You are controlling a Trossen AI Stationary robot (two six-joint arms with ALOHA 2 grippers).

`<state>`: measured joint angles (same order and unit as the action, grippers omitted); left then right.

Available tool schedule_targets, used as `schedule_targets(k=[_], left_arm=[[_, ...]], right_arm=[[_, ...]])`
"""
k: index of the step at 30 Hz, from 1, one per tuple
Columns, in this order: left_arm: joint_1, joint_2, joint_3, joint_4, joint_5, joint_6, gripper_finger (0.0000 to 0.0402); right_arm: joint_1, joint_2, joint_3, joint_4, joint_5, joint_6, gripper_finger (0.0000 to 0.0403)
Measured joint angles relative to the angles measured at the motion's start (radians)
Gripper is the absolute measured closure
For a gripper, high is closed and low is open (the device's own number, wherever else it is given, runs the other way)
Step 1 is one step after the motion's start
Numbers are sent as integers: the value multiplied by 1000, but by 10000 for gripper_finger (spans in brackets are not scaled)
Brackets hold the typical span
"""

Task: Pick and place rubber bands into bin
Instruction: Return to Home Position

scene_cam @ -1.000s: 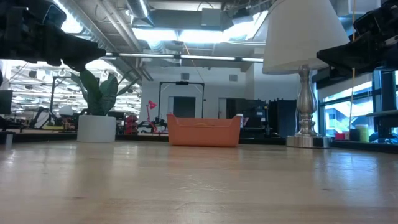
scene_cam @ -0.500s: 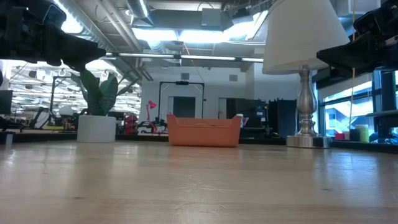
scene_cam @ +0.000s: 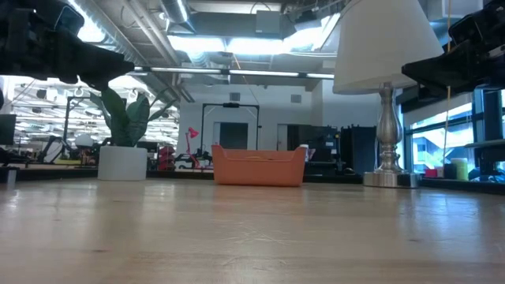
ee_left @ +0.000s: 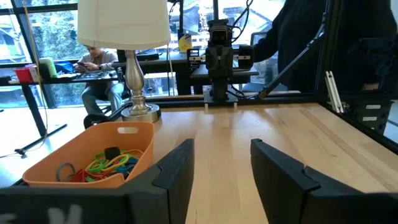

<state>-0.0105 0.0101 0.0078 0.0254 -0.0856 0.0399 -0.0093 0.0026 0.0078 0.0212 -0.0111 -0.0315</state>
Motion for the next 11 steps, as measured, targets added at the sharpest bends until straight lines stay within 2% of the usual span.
schedule_targets(k=[11], left_arm=[[0, 0, 0, 0, 0, 0, 247]], right_arm=[[0, 0, 0, 0, 0, 0, 377]])
